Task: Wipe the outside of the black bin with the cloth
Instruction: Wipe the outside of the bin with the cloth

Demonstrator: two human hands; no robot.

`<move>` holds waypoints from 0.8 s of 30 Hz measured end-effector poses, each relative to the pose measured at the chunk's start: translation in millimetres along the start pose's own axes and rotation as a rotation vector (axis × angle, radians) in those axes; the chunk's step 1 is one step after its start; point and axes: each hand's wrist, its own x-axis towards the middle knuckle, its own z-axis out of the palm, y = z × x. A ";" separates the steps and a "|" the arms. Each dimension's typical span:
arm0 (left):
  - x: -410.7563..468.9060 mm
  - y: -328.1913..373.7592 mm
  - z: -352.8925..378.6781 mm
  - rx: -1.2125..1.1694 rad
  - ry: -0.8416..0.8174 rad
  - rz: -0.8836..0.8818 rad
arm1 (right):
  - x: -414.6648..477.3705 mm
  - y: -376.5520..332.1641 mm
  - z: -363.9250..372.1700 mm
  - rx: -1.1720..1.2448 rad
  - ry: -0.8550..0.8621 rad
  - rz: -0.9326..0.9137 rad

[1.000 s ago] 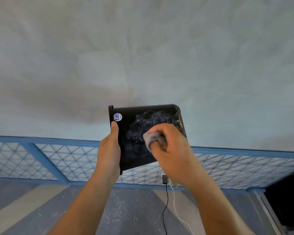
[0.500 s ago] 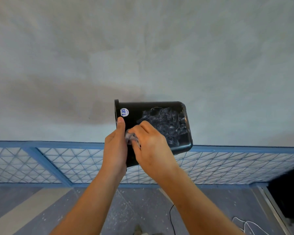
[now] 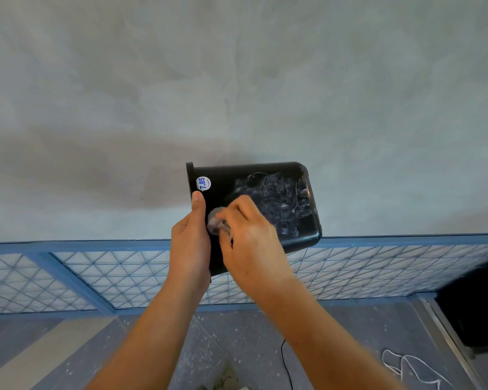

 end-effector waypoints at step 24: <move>-40.5 -22.3 51.9 -0.050 0.027 0.079 | 13.1 35.4 -61.5 -0.047 0.021 0.089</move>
